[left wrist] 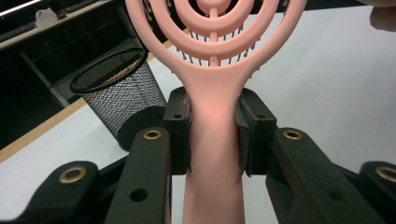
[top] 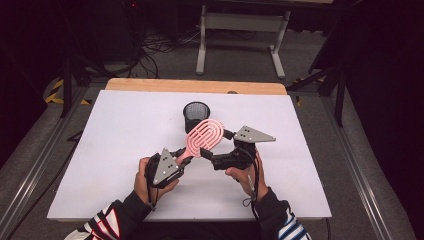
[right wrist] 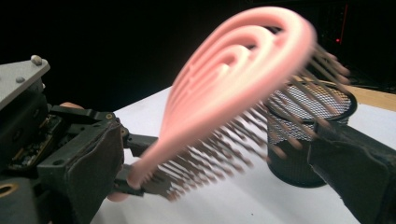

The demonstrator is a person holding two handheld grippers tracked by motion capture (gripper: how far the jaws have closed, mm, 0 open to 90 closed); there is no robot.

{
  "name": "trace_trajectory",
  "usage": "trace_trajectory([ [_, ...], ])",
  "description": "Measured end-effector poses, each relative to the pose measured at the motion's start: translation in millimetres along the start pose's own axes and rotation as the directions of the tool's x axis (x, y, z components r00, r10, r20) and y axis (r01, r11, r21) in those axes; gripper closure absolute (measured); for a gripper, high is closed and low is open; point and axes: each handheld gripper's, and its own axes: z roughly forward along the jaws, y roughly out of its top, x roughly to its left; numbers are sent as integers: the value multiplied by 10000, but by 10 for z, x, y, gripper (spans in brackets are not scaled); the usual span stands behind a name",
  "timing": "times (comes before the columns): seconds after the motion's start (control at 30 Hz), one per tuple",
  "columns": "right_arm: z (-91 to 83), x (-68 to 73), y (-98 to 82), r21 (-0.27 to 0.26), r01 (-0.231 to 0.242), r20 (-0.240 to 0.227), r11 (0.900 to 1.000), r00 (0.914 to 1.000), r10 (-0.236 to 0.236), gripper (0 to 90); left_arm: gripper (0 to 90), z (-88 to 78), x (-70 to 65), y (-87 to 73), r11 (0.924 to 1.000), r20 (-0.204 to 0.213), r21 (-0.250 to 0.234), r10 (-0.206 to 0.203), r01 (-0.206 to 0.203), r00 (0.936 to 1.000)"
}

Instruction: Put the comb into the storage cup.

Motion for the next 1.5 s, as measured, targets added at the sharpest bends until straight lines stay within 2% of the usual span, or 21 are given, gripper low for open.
trace_trajectory([
  [0.17,15,11,-5,-31,-147,-145,9999,9998,146,54,698,45,-58,5,9998,49,51,182,-182,9998],
  [0.33,1,7,-16,-203,-378,-186,9991,9991,375,141,698,86,-104,2,9994,69,144,320,-321,9995],
  [0.37,-12,2,-19,-357,-462,-142,9983,9989,457,204,698,95,-112,-1,9993,65,173,338,-339,9994],
  [0.4,-12,2,-19,-357,-462,-142,9983,9989,457,204,698,95,-112,-1,9993,65,173,338,-339,9994],
  [0.43,-17,-5,-20,-428,-524,-173,9977,9985,517,230,698,96,-110,-3,9991,46,219,367,-368,9993],
  [0.47,-34,-22,-26,-563,-741,-227,9957,9971,729,294,698,98,-108,-6,9990,31,219,401,-401,9992],
  [0.5,-34,-22,-26,-563,-741,-227,9957,9971,729,294,698,102,-107,-9,9989,37,251,385,-385,9993],
  [0.53,-37,-29,-29,-612,-964,-395,9935,9948,941,331,698,106,-108,-10,9988,50,295,378,-379,9993],
  [0.57,-37,-29,-29,-612,-964,-395,9935,9948,941,331,698,109,-108,-12,9985,42,359,418,-420,9991],
  [0.6,-51,-31,-31,-768,-1361,-668,9877,9891,1311,414,699,116,-113,-16,9983,12,402,420,-421,9991],
  [0.67,-71,-19,-21,-921,-1592,-959,9830,9840,1503,482,699,130,-118,-25,9981,27,452,420,-421,9991],
  [0.7,-85,0,-13,-1007,-1551,-966,9827,9846,1455,512,699,132,-122,-25,9979,-2,460,459,-458,9989],
  [0.93,-111,75,-9,-1180,-1368,-1085,9835,9863,1242,558,698,135,-136,-24,9972,-153,485,576,-568,9982],
  [1.17,-124,113,-30,-1303,-1281,-903,9832,9890,1169,614,696,154,-138,-29,9964,-341,497,707,-689,9969],
  [1.27,-128,149,-24,-1290,-1138,-880,9851,9908,1029,620,695,183,-154,-17,9963,-254,515,696,-682,9973],
  [1.5,-194,200,9,-1532,-762,-974,9852,9933,617,623,655,185,-195,19,9947,-138,266,999,-995,9949],
])
